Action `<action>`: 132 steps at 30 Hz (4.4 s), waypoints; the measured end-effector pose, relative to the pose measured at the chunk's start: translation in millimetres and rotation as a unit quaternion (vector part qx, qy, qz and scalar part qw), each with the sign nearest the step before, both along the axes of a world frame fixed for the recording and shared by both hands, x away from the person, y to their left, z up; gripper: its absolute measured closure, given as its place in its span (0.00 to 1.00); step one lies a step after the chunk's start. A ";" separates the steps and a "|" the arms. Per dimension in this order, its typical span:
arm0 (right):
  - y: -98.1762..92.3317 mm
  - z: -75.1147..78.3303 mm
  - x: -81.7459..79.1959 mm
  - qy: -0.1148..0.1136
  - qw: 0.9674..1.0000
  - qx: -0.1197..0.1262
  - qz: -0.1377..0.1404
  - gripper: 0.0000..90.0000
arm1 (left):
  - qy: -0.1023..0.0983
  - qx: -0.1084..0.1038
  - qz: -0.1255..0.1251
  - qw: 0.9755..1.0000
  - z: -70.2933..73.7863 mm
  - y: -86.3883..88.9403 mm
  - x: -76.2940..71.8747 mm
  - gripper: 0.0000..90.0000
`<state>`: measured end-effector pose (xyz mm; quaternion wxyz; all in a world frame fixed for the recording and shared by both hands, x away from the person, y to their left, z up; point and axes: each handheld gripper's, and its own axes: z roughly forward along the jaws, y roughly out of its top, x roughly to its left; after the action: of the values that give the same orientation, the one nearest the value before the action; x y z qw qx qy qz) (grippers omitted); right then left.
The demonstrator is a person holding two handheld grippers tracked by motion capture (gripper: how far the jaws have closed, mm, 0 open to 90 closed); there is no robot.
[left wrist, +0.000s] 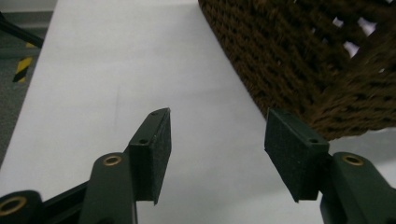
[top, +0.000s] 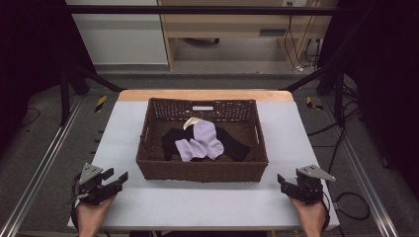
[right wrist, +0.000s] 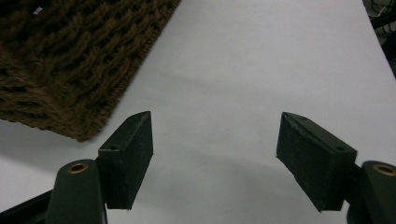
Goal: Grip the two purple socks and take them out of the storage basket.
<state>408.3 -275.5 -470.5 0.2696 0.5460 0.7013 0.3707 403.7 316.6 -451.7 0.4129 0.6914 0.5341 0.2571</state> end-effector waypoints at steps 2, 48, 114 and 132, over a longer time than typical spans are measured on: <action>1.0 -0.6 -1.7 -0.003 1.000 0.001 0.006 0.30 | -0.012 -0.001 -0.003 1.000 4.8 -1.8 -1.2 0.45; -5.3 -2.5 -0.6 -0.032 0.999 -0.002 0.002 0.33 | -0.099 -0.016 -0.073 0.992 107.0 -75.7 41.8 0.47; -8.7 -2.7 4.0 -0.032 0.999 0.012 -0.001 0.35 | -0.004 0.066 -0.171 0.983 73.4 -231.7 169.1 0.42; -8.8 -3.8 4.7 -0.031 0.999 0.010 -0.002 0.35 | 0.039 0.177 -0.211 0.960 49.6 -248.9 172.3 0.50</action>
<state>413.0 -284.3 -474.3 0.2862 0.5382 0.6881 0.3935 576.0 67.7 -402.1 0.3073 0.8601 0.3376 0.2275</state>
